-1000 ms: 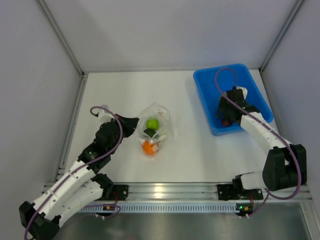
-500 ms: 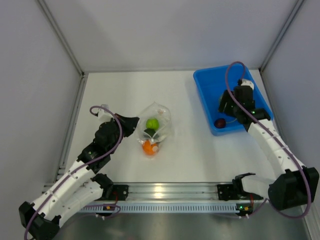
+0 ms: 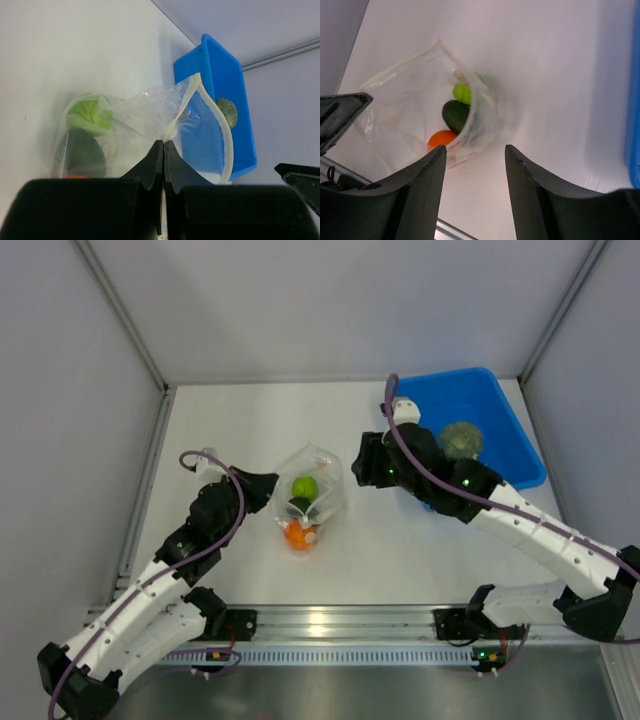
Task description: Open the zip-top bag and remove the fake food
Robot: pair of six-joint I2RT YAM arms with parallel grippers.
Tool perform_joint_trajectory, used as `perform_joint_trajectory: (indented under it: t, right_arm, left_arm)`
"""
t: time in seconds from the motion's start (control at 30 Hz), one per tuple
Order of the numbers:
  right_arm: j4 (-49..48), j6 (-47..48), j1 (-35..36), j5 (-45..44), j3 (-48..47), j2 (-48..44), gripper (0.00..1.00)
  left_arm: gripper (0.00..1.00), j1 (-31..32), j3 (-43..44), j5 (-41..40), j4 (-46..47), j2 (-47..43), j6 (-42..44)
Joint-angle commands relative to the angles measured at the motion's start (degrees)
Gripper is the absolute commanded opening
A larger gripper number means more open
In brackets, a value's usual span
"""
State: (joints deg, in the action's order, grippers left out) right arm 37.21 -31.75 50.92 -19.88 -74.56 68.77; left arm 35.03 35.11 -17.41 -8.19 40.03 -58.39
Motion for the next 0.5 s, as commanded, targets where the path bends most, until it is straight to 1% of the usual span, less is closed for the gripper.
perform_joint_trajectory:
  t: [0.0, 0.1, 0.2, 0.33, 0.43, 0.47]
  right_arm:
    - [1.0, -2.0, 6.5, -4.6, -6.6, 4.3, 0.51]
    - [0.6, -1.9, 9.6, -4.6, -11.1, 9.4, 0.48]
    - [0.2, -1.7, 10.9, -3.7, -15.3, 14.5, 0.47]
    - [0.0, -1.7, 10.8, -1.1, -20.6, 22.3, 0.43]
    - [0.5, -2.4, 10.7, -1.2, -23.7, 26.8, 0.40]
    - [0.8, -3.1, 10.8, -2.5, -24.2, 27.8, 0.40]
  left_arm:
    - [0.00, 0.1, 2.7, 0.4, 1.3, -0.1, -0.1]
    - [0.00, 0.2, 2.4, 0.3, 1.2, -0.5, -0.6]
    - [0.00, 0.2, 2.2, 0.5, 1.2, -1.0, -0.8]
    - [0.00, 0.3, 2.2, 0.6, 1.2, -1.4, -1.3]
    - [0.00, 0.3, 2.2, 0.4, 1.2, -1.5, -2.0]
    - [0.00, 0.3, 2.1, 0.4, 1.2, -1.5, -2.1]
